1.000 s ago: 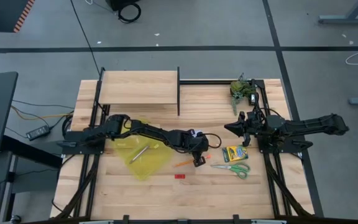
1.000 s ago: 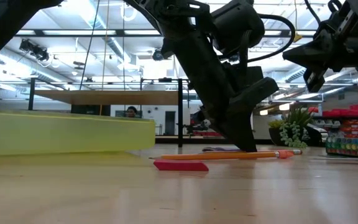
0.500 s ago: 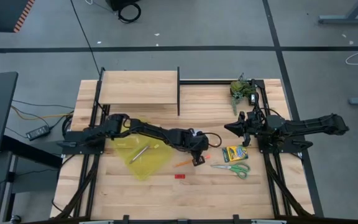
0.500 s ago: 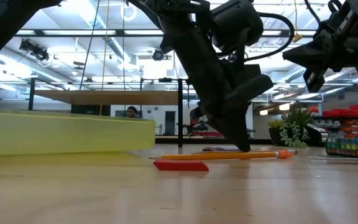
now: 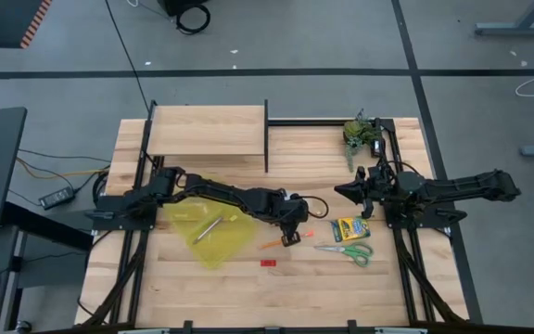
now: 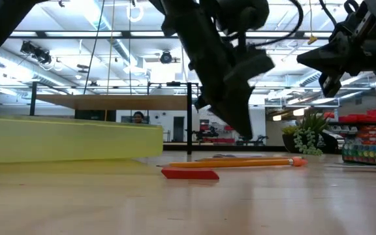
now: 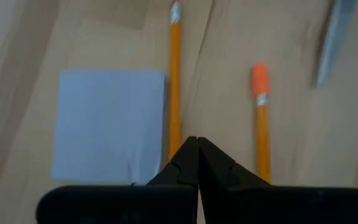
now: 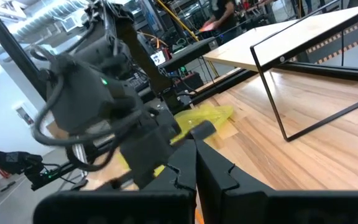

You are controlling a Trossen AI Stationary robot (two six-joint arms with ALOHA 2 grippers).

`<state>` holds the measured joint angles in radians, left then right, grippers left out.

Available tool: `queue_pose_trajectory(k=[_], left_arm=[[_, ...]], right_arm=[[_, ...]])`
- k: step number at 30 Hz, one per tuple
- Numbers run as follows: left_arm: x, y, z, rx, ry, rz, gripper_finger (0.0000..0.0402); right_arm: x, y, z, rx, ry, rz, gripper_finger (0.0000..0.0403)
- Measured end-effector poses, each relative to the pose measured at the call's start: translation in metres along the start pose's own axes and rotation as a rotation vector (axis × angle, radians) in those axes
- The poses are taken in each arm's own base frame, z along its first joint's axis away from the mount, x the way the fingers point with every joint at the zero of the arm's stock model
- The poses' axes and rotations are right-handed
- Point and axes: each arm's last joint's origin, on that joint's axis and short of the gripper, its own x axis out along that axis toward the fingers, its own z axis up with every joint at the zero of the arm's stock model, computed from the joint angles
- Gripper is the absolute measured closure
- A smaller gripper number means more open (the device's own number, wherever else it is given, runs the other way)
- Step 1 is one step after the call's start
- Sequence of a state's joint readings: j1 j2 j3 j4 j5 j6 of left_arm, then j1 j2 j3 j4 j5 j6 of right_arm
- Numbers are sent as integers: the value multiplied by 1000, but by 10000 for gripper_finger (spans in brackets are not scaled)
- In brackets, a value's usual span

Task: Pack school essentials
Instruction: Put the bottom orange pencil into the yellow supply box

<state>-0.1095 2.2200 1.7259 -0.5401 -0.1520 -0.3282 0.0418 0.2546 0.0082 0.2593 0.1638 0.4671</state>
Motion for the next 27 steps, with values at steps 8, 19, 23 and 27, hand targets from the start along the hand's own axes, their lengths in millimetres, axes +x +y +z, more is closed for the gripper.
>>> queue_pose_trajectory(k=[8,19,23,27], left_arm=[[-30,0,5,16,-3,-3,397],[-67,2,8,13,4,7,395],[-82,-1,6,27,10,11,399],[-81,-5,6,76,-1,9,390]], right_arm=[[0,-1,-1,-2,13,-7,393],[0,-1,-2,-4,24,-12,393],[0,-1,-2,-4,24,-12,393],[0,-1,-3,-5,28,-15,393]])
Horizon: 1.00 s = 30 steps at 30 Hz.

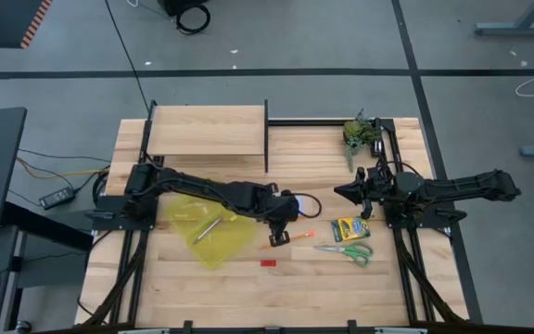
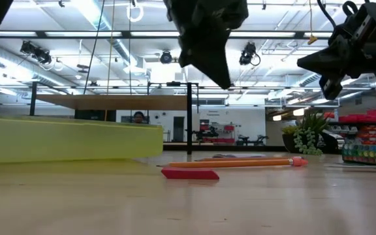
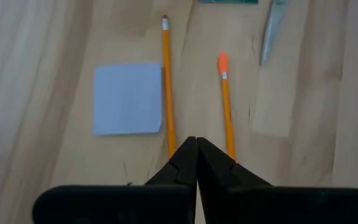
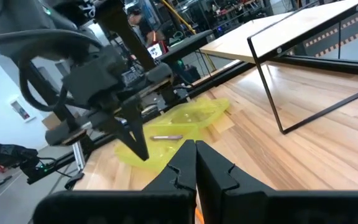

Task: Pack school essentials
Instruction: Put the bottom orange pencil into the yellow supply box

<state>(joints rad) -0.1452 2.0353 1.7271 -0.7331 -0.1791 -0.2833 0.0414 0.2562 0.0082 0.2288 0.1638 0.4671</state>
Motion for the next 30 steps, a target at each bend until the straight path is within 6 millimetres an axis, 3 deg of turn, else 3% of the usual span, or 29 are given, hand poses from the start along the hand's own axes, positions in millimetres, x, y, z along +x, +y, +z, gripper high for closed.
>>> queue_pose_trajectory(k=[4,12,20,25,30], left_arm=[[15,-1,-2,21,11,-8,377],[23,-5,3,81,-46,-30,362],[40,-13,6,145,-138,-152,374],[64,-19,-16,126,-188,-213,383],[77,-19,-29,101,-358,-269,383]], right_arm=[[0,0,-1,-2,9,-4,393],[0,-1,-2,-3,16,-7,393],[0,-1,-2,-3,16,-7,393],[0,-1,-2,-4,21,-10,393],[0,-1,-2,-4,22,-11,393]])
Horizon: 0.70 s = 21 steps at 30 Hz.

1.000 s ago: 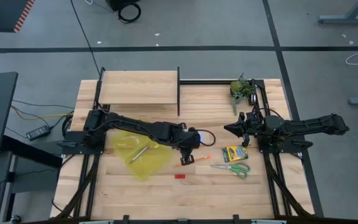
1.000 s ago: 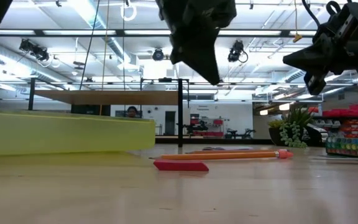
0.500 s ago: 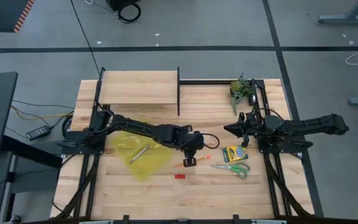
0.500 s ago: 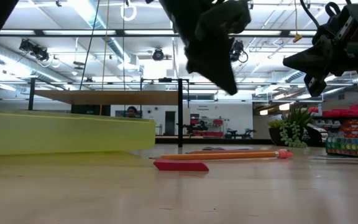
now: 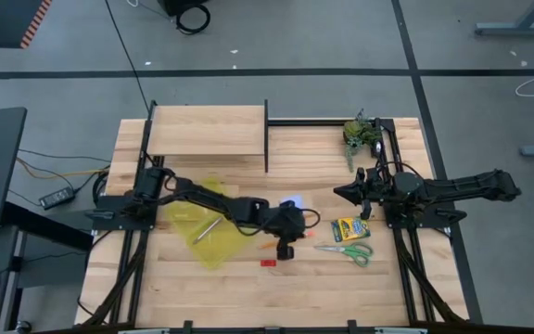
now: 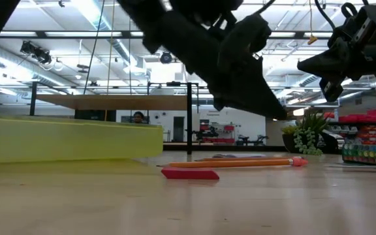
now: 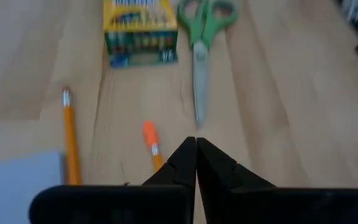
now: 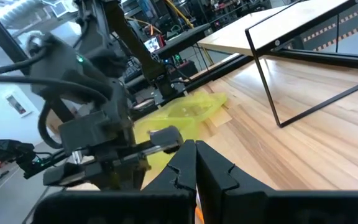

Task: Pack school essentials
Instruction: Put the bottom orange pencil into the yellow supply box

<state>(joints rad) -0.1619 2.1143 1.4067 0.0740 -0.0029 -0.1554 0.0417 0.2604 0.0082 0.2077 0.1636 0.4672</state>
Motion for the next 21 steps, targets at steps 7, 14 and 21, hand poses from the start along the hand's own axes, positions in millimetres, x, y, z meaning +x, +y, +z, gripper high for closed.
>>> queue_pose_trajectory(k=[7,14,21], left_arm=[[7,4,-23,-27,-130,40,345],[14,-1,-37,-93,-215,94,264],[19,-15,-45,-84,-226,110,205]], right_arm=[[0,0,0,0,1,-1,393],[0,0,0,-1,3,-2,393],[0,0,0,-1,5,-2,393]])
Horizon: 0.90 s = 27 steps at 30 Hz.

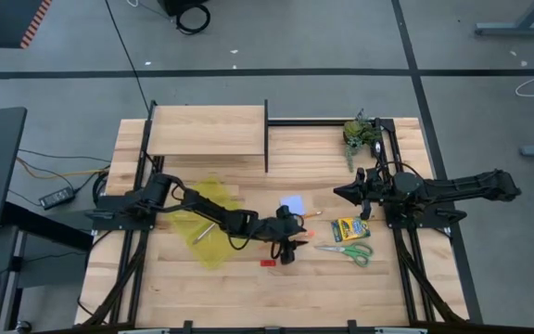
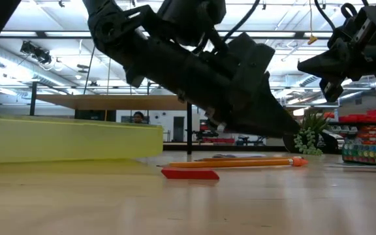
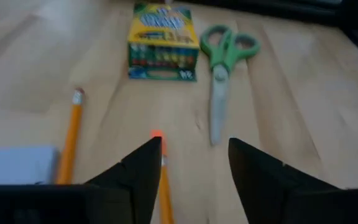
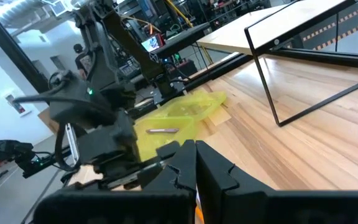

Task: Pack school essentials
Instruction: Put the bottom orange pencil into the yellow supply box

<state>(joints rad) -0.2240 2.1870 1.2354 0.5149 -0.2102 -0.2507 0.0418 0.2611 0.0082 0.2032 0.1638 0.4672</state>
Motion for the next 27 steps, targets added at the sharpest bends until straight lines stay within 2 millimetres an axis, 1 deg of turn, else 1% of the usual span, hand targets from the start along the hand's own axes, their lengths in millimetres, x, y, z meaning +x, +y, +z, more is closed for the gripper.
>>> queue_pose_trajectory(k=[5,14,21,27], left_arm=[[0,-6,-3,6,-10,14,197],[0,-6,-3,-3,-10,17,219],[1,0,-1,-53,-11,30,234],[2,2,-3,-24,9,35,247]], right_arm=[[0,0,0,0,1,0,393],[0,0,0,0,1,0,393],[0,0,0,0,0,0,393],[0,0,0,0,0,0,393]])
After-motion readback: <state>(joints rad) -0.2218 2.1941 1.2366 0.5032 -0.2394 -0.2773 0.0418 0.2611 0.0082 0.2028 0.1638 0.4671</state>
